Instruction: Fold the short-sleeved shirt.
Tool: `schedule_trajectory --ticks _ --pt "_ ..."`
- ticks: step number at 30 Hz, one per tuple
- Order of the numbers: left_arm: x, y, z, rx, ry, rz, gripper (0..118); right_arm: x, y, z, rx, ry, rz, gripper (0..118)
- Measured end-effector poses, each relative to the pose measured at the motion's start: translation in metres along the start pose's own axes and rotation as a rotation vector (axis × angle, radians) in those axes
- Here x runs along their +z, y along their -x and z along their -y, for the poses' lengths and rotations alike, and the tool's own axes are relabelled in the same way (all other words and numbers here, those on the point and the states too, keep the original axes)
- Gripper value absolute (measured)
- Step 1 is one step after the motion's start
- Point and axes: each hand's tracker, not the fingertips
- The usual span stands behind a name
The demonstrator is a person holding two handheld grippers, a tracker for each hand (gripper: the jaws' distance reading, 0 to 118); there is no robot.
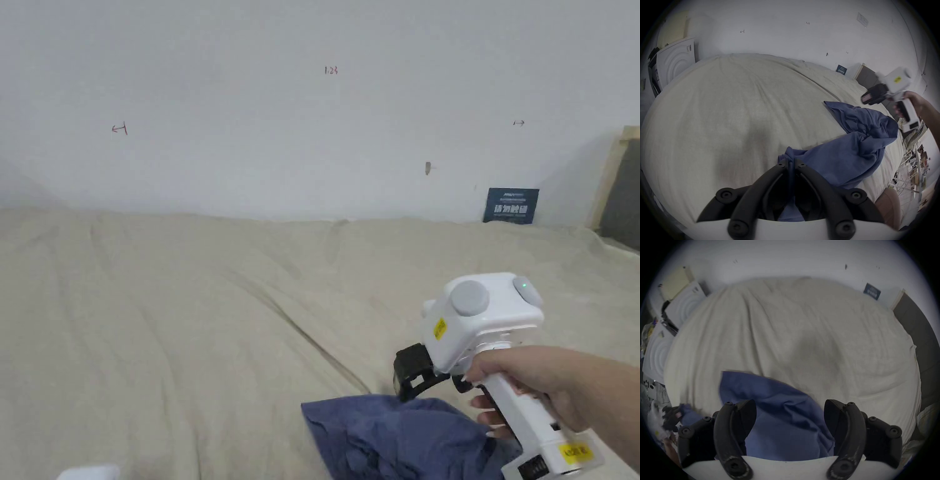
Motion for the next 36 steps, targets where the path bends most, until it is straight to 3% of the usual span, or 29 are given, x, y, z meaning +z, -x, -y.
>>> schedule_trajectory --ticks 3,5,6,7,8,9,12,19,25,30,36 --pt "0.0 0.004 0.001 0.01 0.005 0.006 5 -0.03 0.0 -0.011 -0.054 0.03 0.069 89" --pt "-0.001 0.006 0.003 0.027 0.011 0.016 5 -0.045 -0.001 -0.012 -0.091 0.107 0.027 88" --pt "-0.002 0.009 0.003 0.034 0.015 0.024 5 -0.05 -0.001 -0.01 -0.099 0.144 -0.005 79" --pt "-0.002 0.011 0.003 0.041 0.02 0.032 5 -0.052 -0.002 -0.007 -0.101 0.163 -0.042 53" --pt "-0.003 0.013 0.003 0.046 0.023 0.038 5 -0.05 -0.003 -0.005 -0.09 0.134 -0.079 9" --pt "-0.003 0.012 0.004 0.052 0.026 0.037 5 -0.044 -0.003 0.002 -0.077 0.07 -0.048 3" --pt "0.001 0.012 0.003 0.061 0.018 0.043 5 -0.015 -0.012 0.008 -0.036 -0.01 -0.088 3" --pt "0.031 -0.001 -0.013 0.056 -0.027 0.049 5 0.104 -0.055 0.047 -0.108 -0.231 -0.227 3" --pt "0.103 -0.02 -0.058 0.028 -0.253 0.117 5 0.216 -0.072 0.089 -0.096 -0.414 -0.144 3" --pt "0.158 -0.046 -0.116 -0.11 -0.344 0.049 5 0.288 -0.095 0.105 -0.203 -0.543 -0.231 3" --pt "0.21 -0.057 -0.186 -0.08 -0.447 0.034 5 0.355 -0.106 0.1 -0.234 -0.663 -0.212 3"
